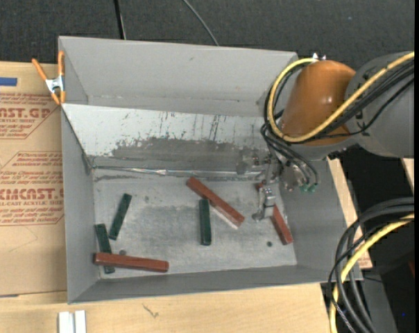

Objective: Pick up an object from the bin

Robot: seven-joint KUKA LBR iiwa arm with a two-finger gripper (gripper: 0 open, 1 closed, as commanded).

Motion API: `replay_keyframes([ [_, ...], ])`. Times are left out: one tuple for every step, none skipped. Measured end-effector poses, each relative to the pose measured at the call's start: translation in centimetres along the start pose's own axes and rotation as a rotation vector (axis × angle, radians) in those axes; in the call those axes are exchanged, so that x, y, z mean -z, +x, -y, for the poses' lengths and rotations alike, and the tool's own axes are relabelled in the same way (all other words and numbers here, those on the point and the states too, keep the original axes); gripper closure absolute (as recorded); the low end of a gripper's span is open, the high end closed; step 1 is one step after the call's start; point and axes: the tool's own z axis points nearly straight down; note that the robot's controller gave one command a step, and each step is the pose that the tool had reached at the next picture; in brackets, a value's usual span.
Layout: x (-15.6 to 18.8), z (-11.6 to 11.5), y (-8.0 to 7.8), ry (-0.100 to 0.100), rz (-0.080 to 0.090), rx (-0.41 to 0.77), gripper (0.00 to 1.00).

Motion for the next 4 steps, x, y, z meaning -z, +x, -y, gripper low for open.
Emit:
replay_keyframes([
  [-0.1, 4.6, 3.4, -0.001, 0.0, -0.306, 0.0],
  [-4.7, -0.8, 0.6, 0.001, 0.001, -0.396, 0.0],
  [-7.6, -5.2, 1.1, -0.001, -0.001, -0.47, 1.0],
  [-7.6, -5.2, 1.1, -0.001, -0.001, -0.47, 1.0],
])
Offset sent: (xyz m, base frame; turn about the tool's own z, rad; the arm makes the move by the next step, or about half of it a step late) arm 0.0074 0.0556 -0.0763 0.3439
